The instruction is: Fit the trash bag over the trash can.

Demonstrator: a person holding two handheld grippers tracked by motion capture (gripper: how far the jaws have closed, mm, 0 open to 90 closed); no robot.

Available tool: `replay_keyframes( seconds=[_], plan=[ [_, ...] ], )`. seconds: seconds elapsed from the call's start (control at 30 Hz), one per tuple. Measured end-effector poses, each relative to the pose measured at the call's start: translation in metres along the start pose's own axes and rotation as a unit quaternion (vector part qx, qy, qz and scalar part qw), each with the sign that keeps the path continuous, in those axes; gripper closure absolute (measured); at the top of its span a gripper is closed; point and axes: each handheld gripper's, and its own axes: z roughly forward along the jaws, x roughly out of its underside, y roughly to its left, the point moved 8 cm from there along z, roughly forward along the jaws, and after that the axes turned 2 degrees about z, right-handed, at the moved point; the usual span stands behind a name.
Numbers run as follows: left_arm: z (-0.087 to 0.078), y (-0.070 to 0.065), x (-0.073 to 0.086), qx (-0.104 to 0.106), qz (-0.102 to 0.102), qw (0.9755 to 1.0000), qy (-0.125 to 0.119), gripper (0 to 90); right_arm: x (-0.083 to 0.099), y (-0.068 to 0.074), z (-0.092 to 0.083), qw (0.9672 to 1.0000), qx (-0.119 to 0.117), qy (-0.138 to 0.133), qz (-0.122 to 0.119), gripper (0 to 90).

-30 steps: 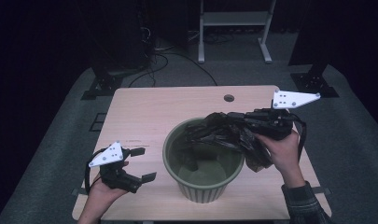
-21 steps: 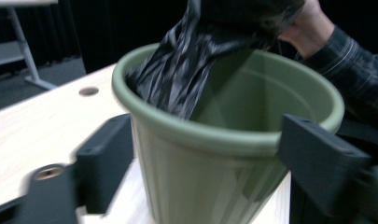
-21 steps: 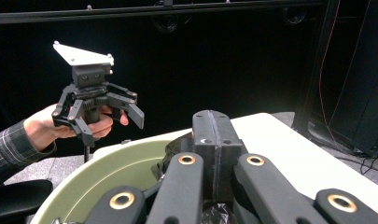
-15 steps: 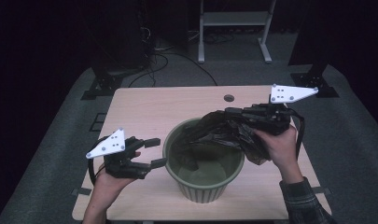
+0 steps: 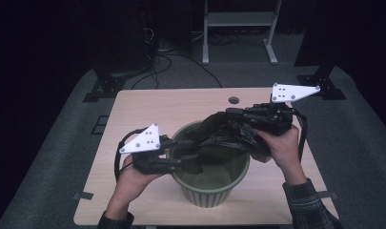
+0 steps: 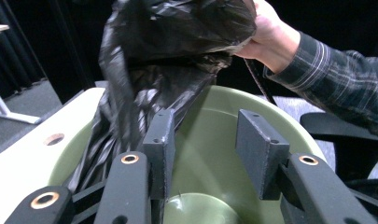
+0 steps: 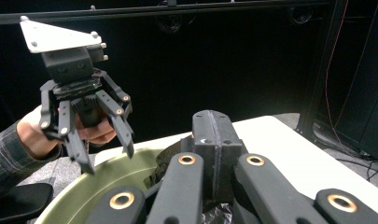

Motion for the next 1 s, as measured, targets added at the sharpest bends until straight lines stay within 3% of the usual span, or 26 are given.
replay_keyframes(
  seconds=[0.3, 0.63, 0.83, 1.0],
  plan=[
    [0.028, 0.003, -0.018, 0.010, 0.020, 0.9997, 0.012, 57.4, -0.003, -0.001, 0.003, 1.0000, -0.001, 0.002, 0.002, 90.0],
    [0.055, 0.006, -0.021, -0.007, 0.046, 0.9975, 0.053, 56.0, -0.007, -0.001, 0.004, 1.0000, -0.003, 0.000, 0.001, 90.0],
    [0.073, 0.005, -0.026, -0.004, 0.049, 0.9969, 0.062, 55.1, -0.006, -0.002, 0.003, 1.0000, -0.001, -0.001, 0.005, 90.0],
    [0.089, 0.005, -0.024, -0.002, 0.050, 0.9954, 0.082, 55.1, -0.006, -0.003, 0.002, 1.0000, 0.000, -0.002, 0.006, 90.0]
  ],
)
